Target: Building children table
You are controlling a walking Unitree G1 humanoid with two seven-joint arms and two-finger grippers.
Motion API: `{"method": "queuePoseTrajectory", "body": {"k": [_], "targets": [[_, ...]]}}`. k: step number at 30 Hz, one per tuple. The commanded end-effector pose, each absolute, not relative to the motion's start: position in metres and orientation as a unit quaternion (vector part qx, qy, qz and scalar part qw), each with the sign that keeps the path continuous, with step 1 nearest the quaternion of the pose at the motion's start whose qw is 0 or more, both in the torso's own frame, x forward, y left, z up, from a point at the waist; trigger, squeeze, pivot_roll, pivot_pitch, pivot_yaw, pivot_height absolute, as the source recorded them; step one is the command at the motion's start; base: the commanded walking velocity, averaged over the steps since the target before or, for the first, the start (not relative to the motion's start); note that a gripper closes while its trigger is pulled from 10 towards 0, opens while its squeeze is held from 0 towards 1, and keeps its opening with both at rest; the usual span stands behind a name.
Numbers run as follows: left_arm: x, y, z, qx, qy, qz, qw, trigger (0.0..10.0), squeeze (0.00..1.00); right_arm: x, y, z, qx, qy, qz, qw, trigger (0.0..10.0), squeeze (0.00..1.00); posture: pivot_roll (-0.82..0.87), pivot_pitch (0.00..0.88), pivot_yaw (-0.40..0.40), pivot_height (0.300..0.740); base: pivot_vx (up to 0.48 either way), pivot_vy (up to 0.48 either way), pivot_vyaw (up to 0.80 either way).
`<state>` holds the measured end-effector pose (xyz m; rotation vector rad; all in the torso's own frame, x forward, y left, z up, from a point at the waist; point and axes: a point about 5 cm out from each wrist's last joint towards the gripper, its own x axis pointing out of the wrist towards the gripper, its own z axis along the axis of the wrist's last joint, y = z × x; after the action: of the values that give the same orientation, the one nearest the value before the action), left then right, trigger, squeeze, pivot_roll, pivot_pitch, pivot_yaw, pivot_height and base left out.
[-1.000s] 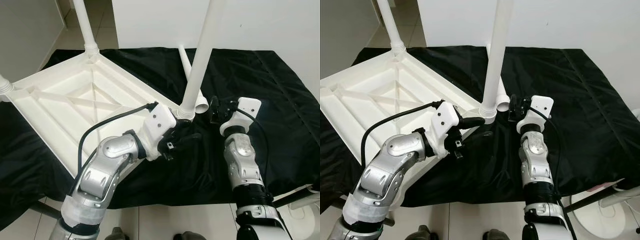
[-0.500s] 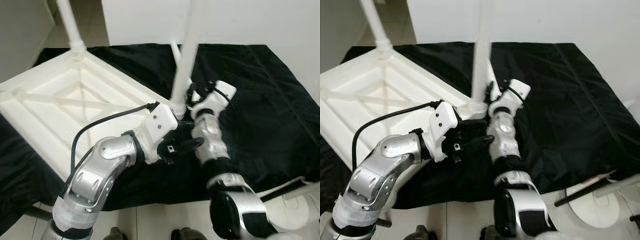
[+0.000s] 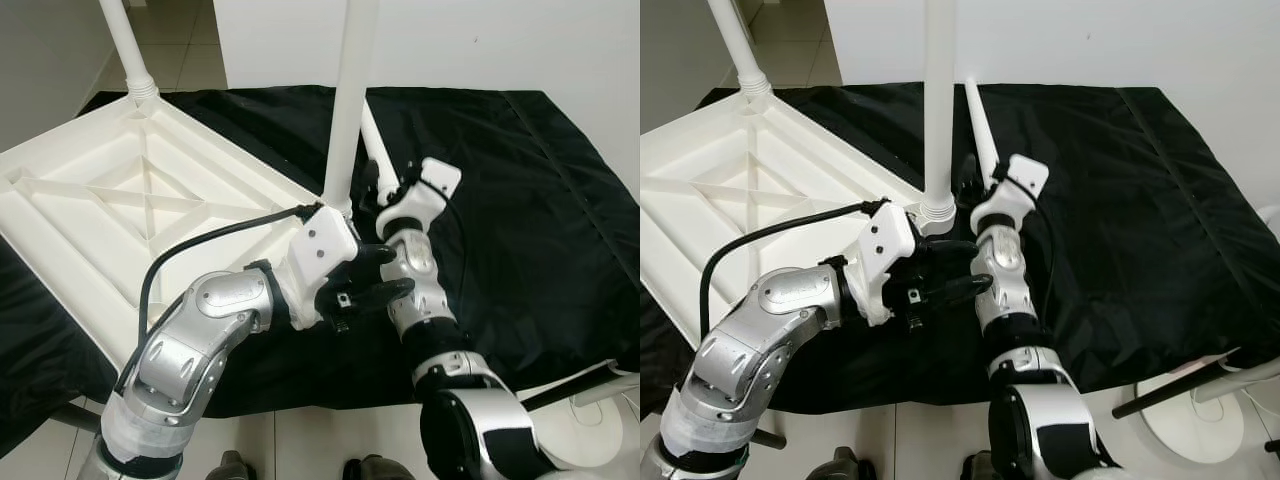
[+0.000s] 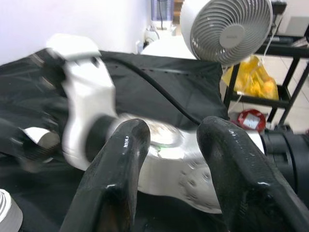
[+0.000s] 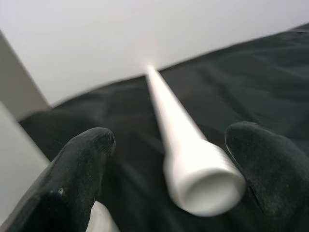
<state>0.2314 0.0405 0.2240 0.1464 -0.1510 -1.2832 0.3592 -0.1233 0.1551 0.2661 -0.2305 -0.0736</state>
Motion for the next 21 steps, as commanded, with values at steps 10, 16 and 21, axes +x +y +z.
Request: {"method": "queuePoseTrajectory", "body": {"k": [10, 16, 21], "targets": [[0.245, 0.035, 0.230, 0.053, -0.075, -0.542, 0.835, 10.0, 0.00, 0.362, -0.163, 0.157, 0.069, -0.132, -0.007, 0.989, 10.0, 0.00, 0.01, 0.115, 0.042, 0.740, 0.000, 0.000, 0.00], [0.246, 0.035, 0.233, 0.055, -0.079, -0.527, 0.844, 10.0, 0.00, 0.368, -0.170, 0.162, 0.046, -0.124, 0.036, 0.991, 10.0, 0.00, 0.03, 0.130, 0.039, 0.740, 0.000, 0.000, 0.00], [0.245, 0.036, 0.237, 0.050, -0.080, -0.515, 0.852, 10.0, 0.00, 0.378, -0.166, 0.169, 0.020, -0.110, 0.085, 0.990, 10.0, 0.00, 0.06, 0.158, 0.027, 0.740, 0.000, 0.000, 0.00]]}}
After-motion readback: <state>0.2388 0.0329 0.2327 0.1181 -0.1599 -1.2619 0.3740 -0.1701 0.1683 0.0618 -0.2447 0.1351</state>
